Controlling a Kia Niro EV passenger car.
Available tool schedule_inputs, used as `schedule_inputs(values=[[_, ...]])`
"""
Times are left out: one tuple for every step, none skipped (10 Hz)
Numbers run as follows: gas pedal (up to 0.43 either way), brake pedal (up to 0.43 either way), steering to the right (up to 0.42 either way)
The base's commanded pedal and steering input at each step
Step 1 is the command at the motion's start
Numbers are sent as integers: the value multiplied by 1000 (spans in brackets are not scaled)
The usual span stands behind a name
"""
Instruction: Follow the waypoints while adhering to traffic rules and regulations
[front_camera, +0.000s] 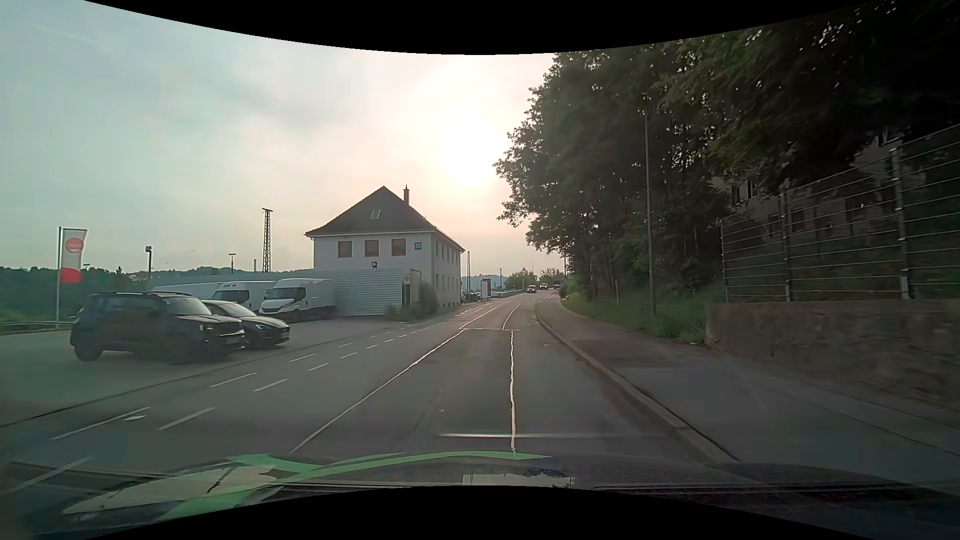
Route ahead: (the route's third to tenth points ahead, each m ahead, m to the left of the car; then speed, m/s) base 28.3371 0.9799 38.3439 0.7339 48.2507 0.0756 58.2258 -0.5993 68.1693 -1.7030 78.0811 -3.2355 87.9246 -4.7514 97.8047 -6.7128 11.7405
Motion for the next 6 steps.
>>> schedule_inputs(values=[[138, 0, -4], [138, 0, -4], [138, 0, -4], [138, 0, -4], [138, 0, -4], [138, 0, -2]])
